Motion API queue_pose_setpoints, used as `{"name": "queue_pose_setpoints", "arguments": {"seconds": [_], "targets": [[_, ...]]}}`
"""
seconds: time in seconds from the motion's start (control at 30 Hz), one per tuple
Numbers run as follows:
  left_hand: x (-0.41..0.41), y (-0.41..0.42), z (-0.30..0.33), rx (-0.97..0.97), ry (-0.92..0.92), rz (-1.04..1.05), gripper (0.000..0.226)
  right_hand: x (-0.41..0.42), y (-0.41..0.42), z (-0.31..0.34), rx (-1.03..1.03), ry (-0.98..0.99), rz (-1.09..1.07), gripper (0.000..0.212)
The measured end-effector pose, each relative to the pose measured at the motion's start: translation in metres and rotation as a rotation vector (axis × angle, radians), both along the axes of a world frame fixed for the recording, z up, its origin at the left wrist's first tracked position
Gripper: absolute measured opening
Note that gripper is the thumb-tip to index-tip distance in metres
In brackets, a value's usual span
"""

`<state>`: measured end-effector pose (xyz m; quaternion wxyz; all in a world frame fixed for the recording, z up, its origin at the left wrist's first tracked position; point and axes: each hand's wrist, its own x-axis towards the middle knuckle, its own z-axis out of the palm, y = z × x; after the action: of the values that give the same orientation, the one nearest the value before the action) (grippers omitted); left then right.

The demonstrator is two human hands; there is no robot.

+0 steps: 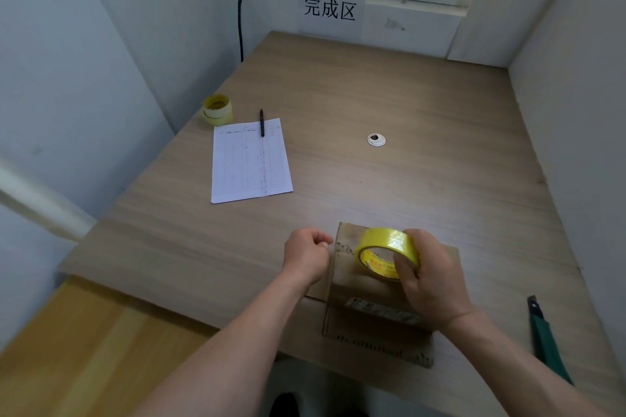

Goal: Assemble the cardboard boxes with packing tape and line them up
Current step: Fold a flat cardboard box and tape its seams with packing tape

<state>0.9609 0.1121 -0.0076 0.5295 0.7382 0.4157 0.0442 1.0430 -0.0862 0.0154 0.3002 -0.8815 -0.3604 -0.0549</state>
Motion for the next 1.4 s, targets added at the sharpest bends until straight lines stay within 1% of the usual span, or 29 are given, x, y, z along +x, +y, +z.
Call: {"name": "queue_pose_setpoints", "arguments": {"seconds": [0.1,0.17,0.2,0.23,0.27,0.3,0.33,0.4,0.43,0.47,0.53,0.57,0.6,0.63,0.73,0.77,0.8,0.83,0.87,0.9,0.93,1.0,1.03,1.07,1.13,1.17,1.23,1.4], "targets": [[0.003,-0.005,-0.016,-0.096,-0.031,0.054,0.027,0.000,0.000,-0.004,-0.005,-0.028,0.001,0.033],[0.006,-0.010,-0.022,-0.176,-0.049,0.094,0.016,0.002,0.001,-0.006,-0.002,-0.035,0.005,0.034],[0.007,-0.012,-0.025,-0.199,-0.037,0.115,0.019,0.002,0.001,-0.007,-0.004,-0.035,0.001,0.034],[0.007,-0.012,-0.031,-0.181,0.006,0.113,0.037,0.001,0.000,-0.008,-0.006,-0.029,-0.005,0.034],[0.004,-0.012,-0.032,-0.119,0.065,0.085,0.054,0.001,-0.001,-0.009,-0.003,-0.019,-0.010,0.034],[0.000,-0.011,-0.034,-0.047,0.103,0.076,0.062,0.000,-0.001,-0.010,-0.002,-0.012,-0.012,0.034],[-0.003,-0.010,-0.034,0.009,0.069,0.098,0.062,0.000,-0.001,-0.011,-0.001,-0.006,-0.014,0.035],[-0.001,-0.015,-0.026,-0.011,-0.146,0.156,0.050,-0.001,-0.001,-0.010,-0.001,0.006,-0.018,0.035],[0.004,-0.020,-0.021,-0.040,-0.234,0.120,0.043,0.000,0.000,-0.010,0.000,0.007,-0.016,0.034],[0.009,-0.027,-0.019,-0.055,-0.284,0.042,0.037,0.000,0.000,-0.011,-0.002,0.010,-0.012,0.033],[0.015,-0.037,-0.022,-0.100,-0.312,-0.094,0.033,-0.003,0.001,-0.007,-0.034,0.040,-0.053,0.026],[0.017,-0.038,-0.024,-0.127,-0.328,-0.116,0.031,-0.004,0.002,-0.004,-0.053,0.084,-0.100,0.021],[0.018,-0.038,-0.029,-0.130,-0.334,-0.118,0.031,-0.004,0.003,-0.001,-0.050,0.182,-0.134,0.018],[0.018,-0.036,-0.033,-0.125,-0.331,-0.111,0.031,-0.004,0.003,0.001,0.020,0.336,-0.137,0.018],[0.016,-0.034,-0.035,-0.084,-0.339,-0.116,0.032,0.000,-0.003,0.013,0.387,0.847,-0.031,0.021],[0.017,-0.035,-0.034,-0.074,-0.342,-0.121,0.033,0.005,-0.008,0.019,0.447,0.946,0.019,0.022],[0.017,-0.036,-0.034,-0.060,-0.339,-0.128,0.033,0.011,-0.014,0.025,0.464,0.992,0.052,0.023],[0.017,-0.037,-0.033,-0.046,-0.333,-0.131,0.034,0.019,-0.021,0.033,0.449,0.992,0.070,0.027],[0.017,-0.037,-0.031,-0.029,-0.329,-0.137,0.034,0.029,-0.030,0.040,0.399,0.930,0.070,0.033],[0.016,-0.038,-0.029,-0.011,-0.328,-0.142,0.034,0.041,-0.039,0.047,0.286,0.802,0.064,0.039],[0.016,-0.038,-0.027,0.002,-0.321,-0.145,0.034,0.051,-0.048,0.055,0.115,0.642,0.057,0.041],[0.015,-0.039,-0.025,0.013,-0.307,-0.153,0.034,0.061,-0.063,0.066,-0.240,0.337,0.033,0.032],[0.015,-0.040,-0.024,0.019,-0.303,-0.159,0.034,0.060,-0.068,0.071,-0.357,0.230,0.016,0.027],[0.015,-0.040,-0.024,0.025,-0.297,-0.163,0.035,0.057,-0.072,0.076,-0.440,0.144,-0.001,0.027],[0.015,-0.040,-0.022,0.035,-0.284,-0.170,0.035,0.051,-0.077,0.080,-0.583,0.015,-0.033,0.036],[0.015,-0.040,-0.021,0.040,-0.282,-0.173,0.035,0.050,-0.080,0.080,-0.635,-0.011,-0.062,0.041],[0.015,-0.041,-0.018,0.046,-0.270,-0.178,0.035,0.052,-0.089,0.076,-0.692,0.012,-0.108,0.046],[0.015,-0.043,-0.016,0.055,-0.265,-0.164,0.035,0.053,-0.099,0.041,-0.703,0.130,-0.155,0.047]]}}
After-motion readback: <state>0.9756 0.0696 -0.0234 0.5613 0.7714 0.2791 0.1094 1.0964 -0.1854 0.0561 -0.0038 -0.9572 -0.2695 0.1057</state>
